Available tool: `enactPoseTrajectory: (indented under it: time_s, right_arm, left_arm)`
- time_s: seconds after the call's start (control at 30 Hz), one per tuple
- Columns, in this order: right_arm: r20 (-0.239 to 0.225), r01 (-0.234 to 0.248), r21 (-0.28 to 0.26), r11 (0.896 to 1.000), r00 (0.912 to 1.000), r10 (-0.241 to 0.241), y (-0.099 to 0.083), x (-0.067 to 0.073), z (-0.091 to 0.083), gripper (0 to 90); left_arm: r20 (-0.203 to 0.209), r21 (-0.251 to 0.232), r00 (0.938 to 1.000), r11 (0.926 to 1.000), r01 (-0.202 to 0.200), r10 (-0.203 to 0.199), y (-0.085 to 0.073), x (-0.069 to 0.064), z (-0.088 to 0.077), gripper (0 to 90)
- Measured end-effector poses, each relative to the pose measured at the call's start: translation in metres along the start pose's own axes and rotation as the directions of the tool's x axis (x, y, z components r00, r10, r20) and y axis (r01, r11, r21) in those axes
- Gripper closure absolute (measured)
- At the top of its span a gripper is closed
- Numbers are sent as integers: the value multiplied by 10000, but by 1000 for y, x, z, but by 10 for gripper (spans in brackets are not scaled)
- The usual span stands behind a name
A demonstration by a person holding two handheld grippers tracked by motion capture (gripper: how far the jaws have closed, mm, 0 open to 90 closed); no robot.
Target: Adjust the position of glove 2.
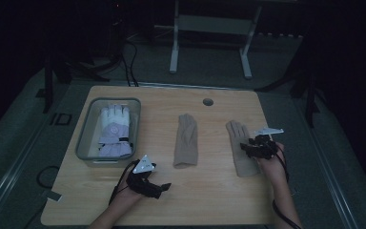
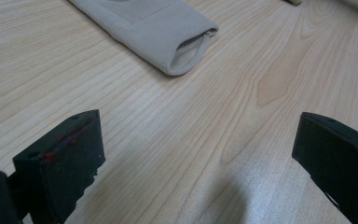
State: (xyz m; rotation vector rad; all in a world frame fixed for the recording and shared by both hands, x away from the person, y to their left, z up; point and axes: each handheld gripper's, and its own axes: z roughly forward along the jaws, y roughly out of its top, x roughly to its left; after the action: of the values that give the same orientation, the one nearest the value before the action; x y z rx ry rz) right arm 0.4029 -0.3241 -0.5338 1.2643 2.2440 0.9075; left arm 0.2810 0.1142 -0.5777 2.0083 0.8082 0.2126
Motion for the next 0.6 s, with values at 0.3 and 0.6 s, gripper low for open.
enactPoseTrajectory:
  time_s: [0.3,0.6]
  right_arm:
    - [385,-149,200,9997,9992,141,-11,5,13,751]
    - [758,-1491,304,9884,9863,1464,-3,12,10,823]
  left_arm:
    - [-1,-4,10000,10000,0,0,0,0,0,23]
    - [25,-40,10000,10000,8,-8,0,0,0,23]
